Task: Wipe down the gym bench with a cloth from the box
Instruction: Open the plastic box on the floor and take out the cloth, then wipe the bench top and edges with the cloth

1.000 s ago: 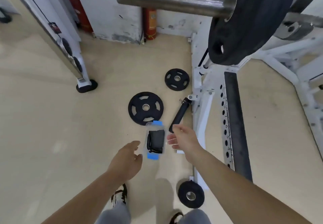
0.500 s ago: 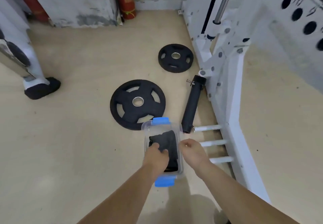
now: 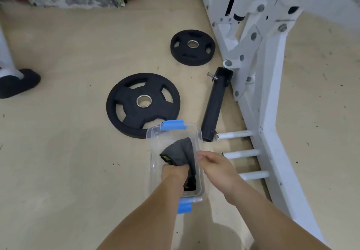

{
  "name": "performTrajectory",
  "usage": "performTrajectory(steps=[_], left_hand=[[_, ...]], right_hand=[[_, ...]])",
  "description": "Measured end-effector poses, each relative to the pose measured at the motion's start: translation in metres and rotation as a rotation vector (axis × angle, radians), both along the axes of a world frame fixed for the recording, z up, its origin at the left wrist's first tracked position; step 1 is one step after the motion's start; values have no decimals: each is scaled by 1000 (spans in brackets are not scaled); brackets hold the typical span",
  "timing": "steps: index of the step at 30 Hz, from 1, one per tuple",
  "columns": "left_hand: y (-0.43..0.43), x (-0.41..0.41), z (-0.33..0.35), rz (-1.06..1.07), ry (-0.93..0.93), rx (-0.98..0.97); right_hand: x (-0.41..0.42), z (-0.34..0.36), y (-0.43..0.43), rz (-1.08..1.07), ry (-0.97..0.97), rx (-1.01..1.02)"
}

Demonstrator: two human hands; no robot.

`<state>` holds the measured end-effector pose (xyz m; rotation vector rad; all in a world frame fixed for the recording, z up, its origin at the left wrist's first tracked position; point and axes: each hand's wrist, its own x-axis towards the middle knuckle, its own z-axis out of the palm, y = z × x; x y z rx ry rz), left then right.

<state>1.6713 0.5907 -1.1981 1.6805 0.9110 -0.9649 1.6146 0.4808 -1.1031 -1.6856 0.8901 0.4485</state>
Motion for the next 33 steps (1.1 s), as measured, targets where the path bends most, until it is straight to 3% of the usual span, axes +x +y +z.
performTrajectory(steps=[5, 10, 13, 17, 20, 24, 27, 33], left_hand=[[-6, 6, 47, 93, 25, -254], [3, 4, 198, -61, -112, -309], [7, -14, 329, -206, -223, -363], [5, -54, 508, -300, -241, -604], [-4, -89, 633, -395, -258, -732], [-32, -142, 775, -522, -245, -784], [-55, -186, 848, -591, -201, -839], [-99, -257, 899, -813, -238, -857]], right_hand=[[2, 19, -3, -122, -35, 74], [-12, 109, -7, -318, -94, 120], [-30, 208, -10, -375, -81, 323], [-60, 380, -26, -454, -149, 607], [-104, 510, -47, -504, -241, 691], [-184, 661, -69, -571, -412, 544], [-249, 735, -84, -642, -477, 427], [-371, 815, -99, -772, -483, 213]])
